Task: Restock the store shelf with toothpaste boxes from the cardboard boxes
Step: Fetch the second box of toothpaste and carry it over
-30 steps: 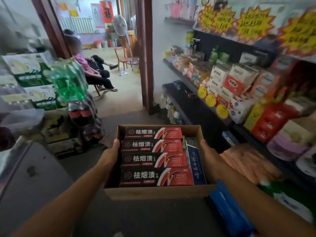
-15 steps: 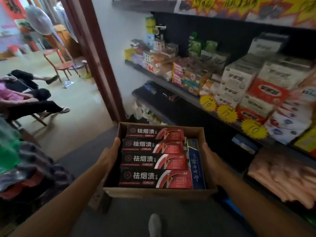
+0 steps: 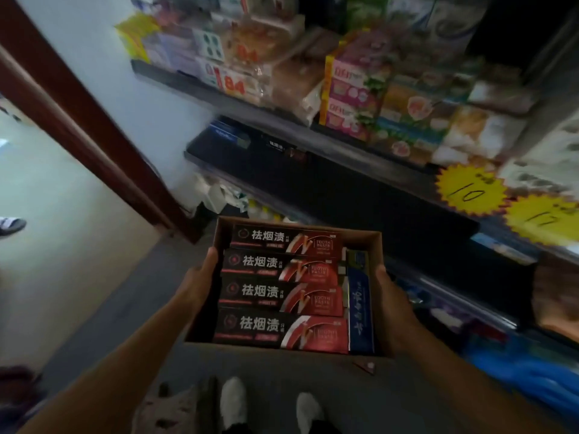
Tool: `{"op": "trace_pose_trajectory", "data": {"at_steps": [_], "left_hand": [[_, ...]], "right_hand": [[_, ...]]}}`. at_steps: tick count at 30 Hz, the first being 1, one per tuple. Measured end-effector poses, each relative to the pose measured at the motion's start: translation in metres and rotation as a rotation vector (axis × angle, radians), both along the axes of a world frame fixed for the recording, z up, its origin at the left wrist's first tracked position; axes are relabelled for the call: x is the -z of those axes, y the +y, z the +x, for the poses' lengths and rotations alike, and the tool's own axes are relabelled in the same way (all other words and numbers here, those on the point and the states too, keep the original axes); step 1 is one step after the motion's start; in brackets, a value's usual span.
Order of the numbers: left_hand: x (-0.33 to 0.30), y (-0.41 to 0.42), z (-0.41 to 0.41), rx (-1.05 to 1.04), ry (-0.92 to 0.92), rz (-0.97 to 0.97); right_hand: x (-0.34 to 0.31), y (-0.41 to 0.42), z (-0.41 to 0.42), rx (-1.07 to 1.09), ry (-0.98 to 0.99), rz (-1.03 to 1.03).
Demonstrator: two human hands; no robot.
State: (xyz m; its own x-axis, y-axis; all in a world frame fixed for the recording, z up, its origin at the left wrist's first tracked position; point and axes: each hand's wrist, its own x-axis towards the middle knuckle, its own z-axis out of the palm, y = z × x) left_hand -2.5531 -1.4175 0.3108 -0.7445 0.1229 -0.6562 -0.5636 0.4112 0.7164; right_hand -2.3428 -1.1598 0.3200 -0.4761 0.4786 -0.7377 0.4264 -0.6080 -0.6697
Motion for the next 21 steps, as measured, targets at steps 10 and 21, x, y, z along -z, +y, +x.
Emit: {"op": "trace_pose_trajectory", "data": {"at_steps": [10, 21], "left_hand": [[0.164, 0.017, -0.167, 0.220, -0.205, 0.075], [0.392, 0.030, -0.262, 0.278, -0.141, 0.081]], "right_hand": [[0.139, -0.034, -0.120, 0.233, -0.092, -0.012], [0.406, -0.067, -0.202, 0.391, -0.110, -0.048]]}}
